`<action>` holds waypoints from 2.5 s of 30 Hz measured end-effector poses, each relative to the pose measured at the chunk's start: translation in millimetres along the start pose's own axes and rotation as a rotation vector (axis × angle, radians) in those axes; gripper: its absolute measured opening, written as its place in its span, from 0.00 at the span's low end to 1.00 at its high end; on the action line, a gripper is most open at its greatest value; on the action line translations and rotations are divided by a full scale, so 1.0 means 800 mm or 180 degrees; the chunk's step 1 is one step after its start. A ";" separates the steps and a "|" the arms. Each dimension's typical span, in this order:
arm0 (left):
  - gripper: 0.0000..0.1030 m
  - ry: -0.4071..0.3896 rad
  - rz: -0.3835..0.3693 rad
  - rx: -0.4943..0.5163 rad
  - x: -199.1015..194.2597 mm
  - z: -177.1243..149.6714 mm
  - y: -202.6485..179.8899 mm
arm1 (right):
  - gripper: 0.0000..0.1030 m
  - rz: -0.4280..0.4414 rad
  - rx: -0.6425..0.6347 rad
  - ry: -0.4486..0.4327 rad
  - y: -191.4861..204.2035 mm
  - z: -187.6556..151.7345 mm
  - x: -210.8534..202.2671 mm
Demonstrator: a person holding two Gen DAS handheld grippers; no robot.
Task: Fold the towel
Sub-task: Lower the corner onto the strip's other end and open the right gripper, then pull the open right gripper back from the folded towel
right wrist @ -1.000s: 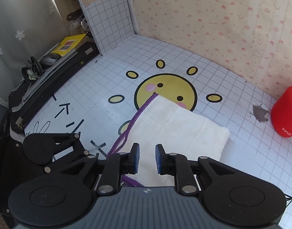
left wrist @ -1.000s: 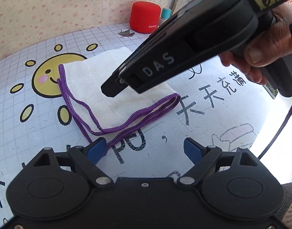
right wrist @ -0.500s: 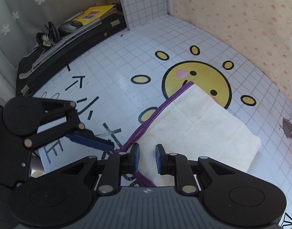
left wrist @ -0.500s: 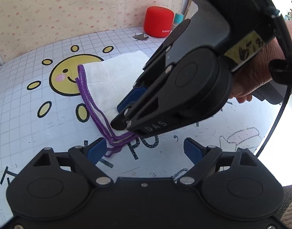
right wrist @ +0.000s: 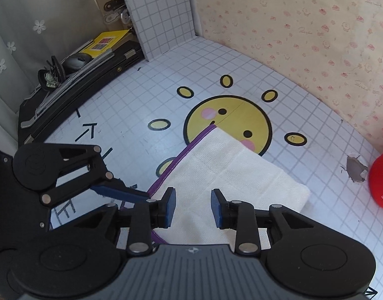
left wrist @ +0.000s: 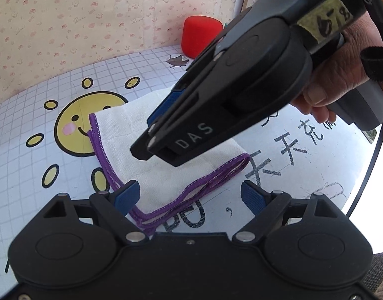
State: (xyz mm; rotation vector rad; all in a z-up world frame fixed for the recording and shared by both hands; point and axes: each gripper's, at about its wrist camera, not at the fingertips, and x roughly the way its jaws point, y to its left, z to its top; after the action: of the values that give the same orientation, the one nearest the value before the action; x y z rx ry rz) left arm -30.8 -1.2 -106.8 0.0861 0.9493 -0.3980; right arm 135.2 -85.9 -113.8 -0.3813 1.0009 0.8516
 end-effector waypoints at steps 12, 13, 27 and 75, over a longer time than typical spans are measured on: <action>0.86 0.0185 0.0080 0.0142 0.033 -0.003 -0.008 | 0.29 0.0308 -0.0069 -0.0066 -0.013 0.047 0.044; 0.86 0.0191 0.0091 0.0164 0.034 -0.004 -0.010 | 0.29 0.0333 -0.0074 -0.0022 -0.012 0.049 0.052; 0.86 0.0254 0.0156 0.0153 0.040 -0.008 -0.018 | 0.38 0.0371 0.0142 -0.0220 -0.051 0.006 0.016; 0.94 0.0407 0.0344 0.0222 0.068 0.053 -0.054 | 0.52 -0.0377 -0.0181 -0.0414 -0.084 -0.100 -0.015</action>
State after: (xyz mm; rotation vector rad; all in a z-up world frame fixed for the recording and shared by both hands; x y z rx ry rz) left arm 13.9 -67.5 -121.8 0.2277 1.0518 -0.3286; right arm 137.9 -184.0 -150.7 -0.4242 0.8273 0.7888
